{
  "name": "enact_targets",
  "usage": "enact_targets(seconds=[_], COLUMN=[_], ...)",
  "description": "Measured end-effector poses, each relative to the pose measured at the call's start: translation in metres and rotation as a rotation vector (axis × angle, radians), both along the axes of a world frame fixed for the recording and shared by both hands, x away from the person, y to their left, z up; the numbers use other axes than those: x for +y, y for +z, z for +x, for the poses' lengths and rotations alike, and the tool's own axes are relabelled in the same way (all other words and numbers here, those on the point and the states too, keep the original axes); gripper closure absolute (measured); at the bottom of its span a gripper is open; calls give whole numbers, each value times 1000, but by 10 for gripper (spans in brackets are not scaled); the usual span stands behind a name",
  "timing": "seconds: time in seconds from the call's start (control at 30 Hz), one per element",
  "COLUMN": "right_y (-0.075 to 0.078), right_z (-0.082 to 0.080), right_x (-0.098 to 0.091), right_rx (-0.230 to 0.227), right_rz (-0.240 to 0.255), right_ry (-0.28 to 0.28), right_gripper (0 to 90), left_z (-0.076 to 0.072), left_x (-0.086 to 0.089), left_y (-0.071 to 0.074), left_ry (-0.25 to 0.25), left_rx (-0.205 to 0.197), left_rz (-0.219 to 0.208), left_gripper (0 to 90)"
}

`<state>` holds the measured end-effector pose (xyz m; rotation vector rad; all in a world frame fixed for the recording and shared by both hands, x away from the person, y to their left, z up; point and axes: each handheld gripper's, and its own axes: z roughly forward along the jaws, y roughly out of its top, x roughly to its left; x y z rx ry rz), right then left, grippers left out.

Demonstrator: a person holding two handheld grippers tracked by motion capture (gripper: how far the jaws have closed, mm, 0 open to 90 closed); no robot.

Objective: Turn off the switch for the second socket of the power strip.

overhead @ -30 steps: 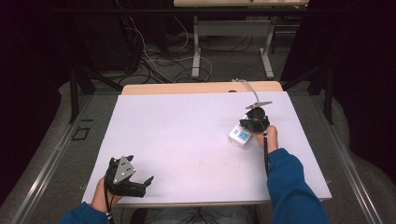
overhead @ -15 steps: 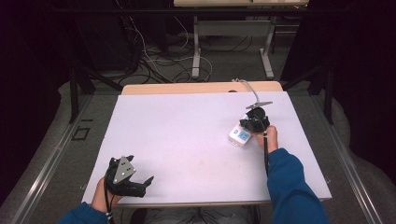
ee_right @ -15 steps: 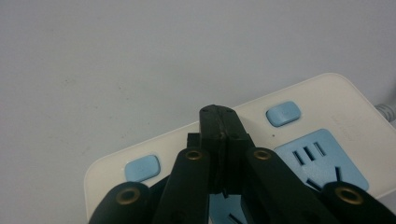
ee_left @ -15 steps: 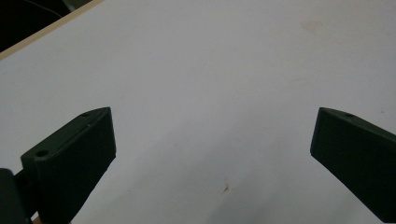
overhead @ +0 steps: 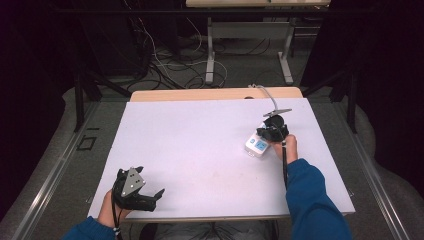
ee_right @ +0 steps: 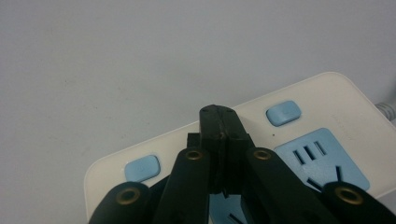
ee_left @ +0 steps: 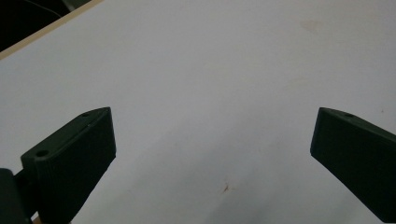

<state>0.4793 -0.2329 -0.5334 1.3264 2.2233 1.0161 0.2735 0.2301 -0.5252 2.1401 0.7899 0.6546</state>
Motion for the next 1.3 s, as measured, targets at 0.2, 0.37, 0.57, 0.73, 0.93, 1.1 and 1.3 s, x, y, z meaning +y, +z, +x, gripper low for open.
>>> enact_targets(seconds=[0.2,0.37,0.57,0.73,0.93,1.1,1.3], right_y=[0,0,0,0,-1,-1,-1], right_z=[0,-1,-1,-1,-1,-2,-2], right_x=[1,1,1,2,2,3,2], right_rx=[9,7,2,4,3,5,-5], right_rz=[5,7,5,4,-1,-3,-10], right_ry=[-9,-10,-7,-4,-8,-7,-1], right_gripper=[900,900,900,900,900,900,900], left_z=[0,0,0,1,0,0,0], left_x=[-1,0,-1,-1,-1,-1,-1], left_y=[0,0,-1,-1,-1,-1,0], left_ry=[1,1,1,-2,-1,0,-6], left_rx=[1,1,3,7,4,4,1], left_rz=[-5,1,-6,2,6,-3,10], left_gripper=[1,1,1,1,1,1,1])
